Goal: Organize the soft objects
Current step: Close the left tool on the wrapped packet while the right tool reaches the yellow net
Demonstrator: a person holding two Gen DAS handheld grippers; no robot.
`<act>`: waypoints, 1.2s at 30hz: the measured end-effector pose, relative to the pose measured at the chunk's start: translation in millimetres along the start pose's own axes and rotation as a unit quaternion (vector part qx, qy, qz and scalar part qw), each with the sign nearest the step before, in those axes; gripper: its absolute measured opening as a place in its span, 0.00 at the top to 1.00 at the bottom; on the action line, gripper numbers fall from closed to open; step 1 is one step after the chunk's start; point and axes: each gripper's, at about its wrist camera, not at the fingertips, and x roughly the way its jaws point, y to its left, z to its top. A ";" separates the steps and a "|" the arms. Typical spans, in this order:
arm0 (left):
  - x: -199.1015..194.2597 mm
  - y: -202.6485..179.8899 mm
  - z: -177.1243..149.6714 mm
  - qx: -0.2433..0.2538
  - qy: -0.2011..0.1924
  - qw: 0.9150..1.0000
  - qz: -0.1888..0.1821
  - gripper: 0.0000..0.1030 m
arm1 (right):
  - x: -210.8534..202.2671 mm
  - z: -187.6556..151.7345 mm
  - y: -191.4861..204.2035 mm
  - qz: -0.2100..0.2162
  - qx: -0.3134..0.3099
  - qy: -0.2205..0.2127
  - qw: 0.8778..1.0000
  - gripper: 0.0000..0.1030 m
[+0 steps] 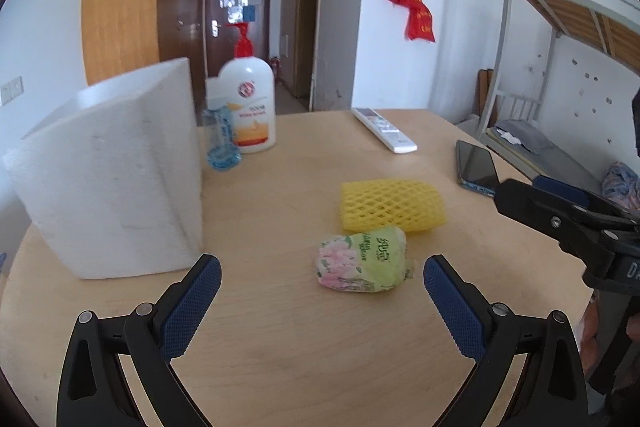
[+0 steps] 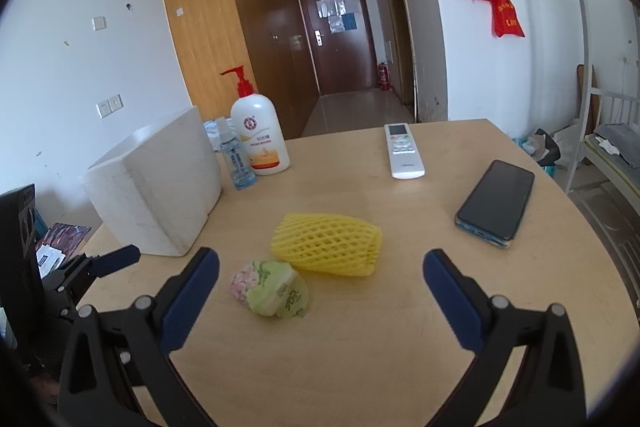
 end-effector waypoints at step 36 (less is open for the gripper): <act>93.1 -9.5 -1.5 -0.030 0.133 0.988 -0.066 0.25 | 74.3 8.1 -27.2 0.026 0.019 0.074 0.997 0.00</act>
